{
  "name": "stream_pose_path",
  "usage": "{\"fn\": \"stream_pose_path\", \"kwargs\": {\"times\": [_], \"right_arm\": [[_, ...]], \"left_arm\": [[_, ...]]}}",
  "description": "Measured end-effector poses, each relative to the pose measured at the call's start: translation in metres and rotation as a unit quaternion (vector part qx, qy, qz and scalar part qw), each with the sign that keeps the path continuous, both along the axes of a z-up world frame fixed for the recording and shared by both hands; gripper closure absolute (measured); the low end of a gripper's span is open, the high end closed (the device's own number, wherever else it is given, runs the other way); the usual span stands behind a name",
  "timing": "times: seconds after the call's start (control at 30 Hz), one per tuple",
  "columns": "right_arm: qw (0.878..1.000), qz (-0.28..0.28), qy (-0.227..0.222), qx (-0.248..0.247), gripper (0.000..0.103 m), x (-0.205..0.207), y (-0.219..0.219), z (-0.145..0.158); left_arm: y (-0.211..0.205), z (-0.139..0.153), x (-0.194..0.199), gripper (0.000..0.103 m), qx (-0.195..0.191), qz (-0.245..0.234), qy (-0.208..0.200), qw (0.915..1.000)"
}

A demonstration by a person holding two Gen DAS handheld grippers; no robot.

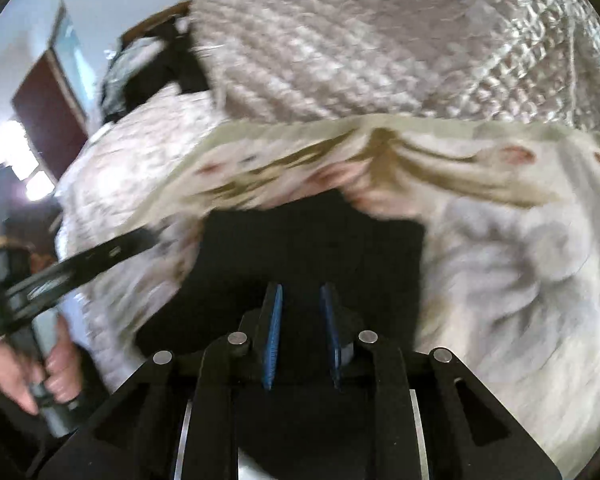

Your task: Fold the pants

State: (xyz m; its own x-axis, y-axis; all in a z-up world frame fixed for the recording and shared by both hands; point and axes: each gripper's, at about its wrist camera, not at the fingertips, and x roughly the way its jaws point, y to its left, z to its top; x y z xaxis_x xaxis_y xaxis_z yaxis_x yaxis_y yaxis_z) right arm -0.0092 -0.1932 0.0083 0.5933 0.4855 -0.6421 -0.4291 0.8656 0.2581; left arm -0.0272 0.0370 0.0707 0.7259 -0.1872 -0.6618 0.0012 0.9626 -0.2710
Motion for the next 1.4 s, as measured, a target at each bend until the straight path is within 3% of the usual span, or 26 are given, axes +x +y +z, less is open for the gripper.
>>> {"fn": "stream_pose_path", "kwargs": {"times": [0.23,0.33,0.4,0.47,0.63,1.07,1.4], "right_arm": [[0.999,-0.020,0.027,-0.022,0.082,0.051,-0.002,-0.015],[0.998,-0.037,0.041,-0.020,0.082,0.062,-0.010,-0.030],[0.998,-0.047,0.042,-0.013,0.086,0.066,-0.015,-0.036],[0.998,-0.050,0.043,-0.002,0.087,0.067,-0.018,-0.037],[0.998,-0.050,0.035,0.002,0.085,0.066,-0.017,-0.038],[0.999,-0.033,-0.015,0.013,0.084,0.006,-0.017,-0.003],[0.999,-0.001,-0.010,-0.038,0.083,-0.034,-0.003,-0.034]], "left_arm": [[-0.034,-0.019,0.054,0.058,0.034,-0.051,0.034,0.9975],[-0.035,-0.041,0.059,0.057,0.049,-0.047,0.053,0.9963],[-0.028,-0.051,0.054,0.052,0.039,-0.040,0.055,0.9969],[-0.024,-0.053,0.052,0.046,0.033,-0.035,0.051,0.9975],[-0.023,-0.055,0.052,0.045,0.029,-0.030,0.049,0.9979],[-0.032,-0.030,0.018,0.046,0.067,-0.038,0.017,0.9969],[-0.036,-0.049,-0.011,0.047,0.078,-0.037,0.037,0.9955]]}}
